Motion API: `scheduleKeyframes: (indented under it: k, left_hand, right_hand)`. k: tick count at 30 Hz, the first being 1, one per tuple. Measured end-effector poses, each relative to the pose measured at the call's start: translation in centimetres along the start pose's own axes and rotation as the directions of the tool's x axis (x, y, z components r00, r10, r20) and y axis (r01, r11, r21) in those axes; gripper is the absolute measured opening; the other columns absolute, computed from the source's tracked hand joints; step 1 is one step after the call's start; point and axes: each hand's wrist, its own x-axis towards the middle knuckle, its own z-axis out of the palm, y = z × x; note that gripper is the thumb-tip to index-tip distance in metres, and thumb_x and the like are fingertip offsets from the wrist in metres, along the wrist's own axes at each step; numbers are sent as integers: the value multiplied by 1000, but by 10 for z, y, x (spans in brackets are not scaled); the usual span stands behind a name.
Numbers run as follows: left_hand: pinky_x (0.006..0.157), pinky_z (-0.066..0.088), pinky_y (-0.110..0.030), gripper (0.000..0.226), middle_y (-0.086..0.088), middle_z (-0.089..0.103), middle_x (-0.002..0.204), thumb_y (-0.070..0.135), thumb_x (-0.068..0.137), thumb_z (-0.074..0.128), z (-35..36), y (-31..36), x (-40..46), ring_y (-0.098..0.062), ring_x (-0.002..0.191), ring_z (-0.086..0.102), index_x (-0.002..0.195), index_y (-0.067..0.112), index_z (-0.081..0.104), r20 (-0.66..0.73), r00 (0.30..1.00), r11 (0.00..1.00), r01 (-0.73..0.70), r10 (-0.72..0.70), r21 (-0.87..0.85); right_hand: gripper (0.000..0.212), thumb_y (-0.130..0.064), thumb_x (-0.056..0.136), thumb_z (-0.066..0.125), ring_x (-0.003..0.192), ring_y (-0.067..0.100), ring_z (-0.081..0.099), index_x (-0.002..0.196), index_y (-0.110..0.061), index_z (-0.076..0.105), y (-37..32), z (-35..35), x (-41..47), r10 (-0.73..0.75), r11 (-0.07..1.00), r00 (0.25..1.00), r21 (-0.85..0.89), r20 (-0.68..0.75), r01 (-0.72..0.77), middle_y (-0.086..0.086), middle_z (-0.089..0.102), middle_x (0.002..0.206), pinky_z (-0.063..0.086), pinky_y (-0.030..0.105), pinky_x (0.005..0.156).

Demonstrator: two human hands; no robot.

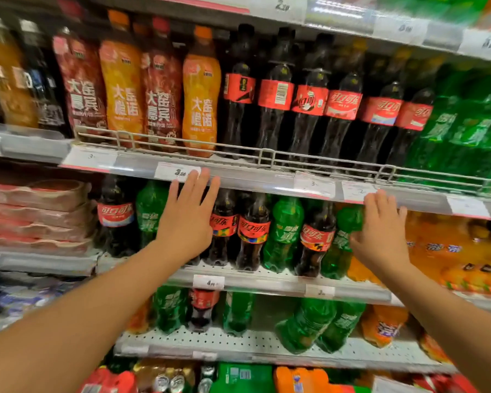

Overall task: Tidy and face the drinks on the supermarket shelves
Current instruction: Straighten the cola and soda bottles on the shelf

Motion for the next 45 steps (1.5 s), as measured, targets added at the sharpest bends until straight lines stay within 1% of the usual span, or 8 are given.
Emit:
scheduleKeyframes:
  k: [6,15,25,33,36,39,41,45]
  left_hand:
    - [117,-2,-48,86,-14,-15,159,27,88,49,34,3,-39,-33,146,-9,152,11,-7,39,987,982,-148,153,-113]
    - [117,22,-42,71,-20,25,153,22,87,57,52,-77,-37,-33,142,22,147,-1,27,24,996,937,93,-90,-336]
    - [93,41,-37,57,-20,47,131,31,89,63,60,-104,47,-39,118,48,135,7,41,299,828,477,527,-474,-704]
    - [95,44,-44,58,-20,50,127,29,87,67,70,-101,28,-39,117,49,135,13,37,176,829,411,434,-531,-802]
    - [94,42,-44,51,-13,53,122,33,87,67,70,-97,14,-34,116,47,127,15,42,89,844,423,353,-529,-834]
    - [86,40,-39,47,-6,51,116,37,90,63,66,-91,-1,-22,105,47,127,15,43,78,847,411,333,-526,-849]
    - [82,37,-36,38,-1,50,109,36,91,62,61,-87,-9,-18,99,45,120,15,49,56,870,453,308,-489,-837]
    - [77,35,-37,14,-4,52,96,33,91,61,50,-82,-21,-25,94,49,91,21,54,32,909,545,277,-416,-792]
  right_hand:
    - [82,-6,83,56,149,31,-6,154,-9,14,-115,-14,10,-360,915,930,170,-68,366,14,0,163,-7,40,119]
    - [90,-4,75,56,150,31,-1,155,-10,15,-176,14,18,-427,889,899,138,-92,436,11,3,162,-4,43,120]
    - [96,-3,74,59,147,24,-18,155,-10,7,-180,22,7,-369,913,925,154,-89,379,7,-11,159,-14,41,118]
    - [91,-14,87,57,149,17,-13,156,-22,-2,-144,68,-68,-326,906,932,334,159,260,-9,-31,155,27,34,116]
    - [86,-13,88,58,149,18,9,156,-25,7,-114,83,-92,-171,907,946,418,275,43,-16,-19,159,45,23,96]
    - [74,-14,89,61,147,17,17,153,-17,24,-85,76,-74,46,887,968,435,247,-154,-2,11,163,22,23,111]
    - [63,-13,90,61,133,19,40,147,-11,36,-68,60,-49,201,839,959,470,199,-274,6,38,151,27,26,107]
    - [39,-23,92,64,77,5,48,125,-7,51,-36,34,-2,335,774,932,522,141,-357,4,53,109,37,17,58]
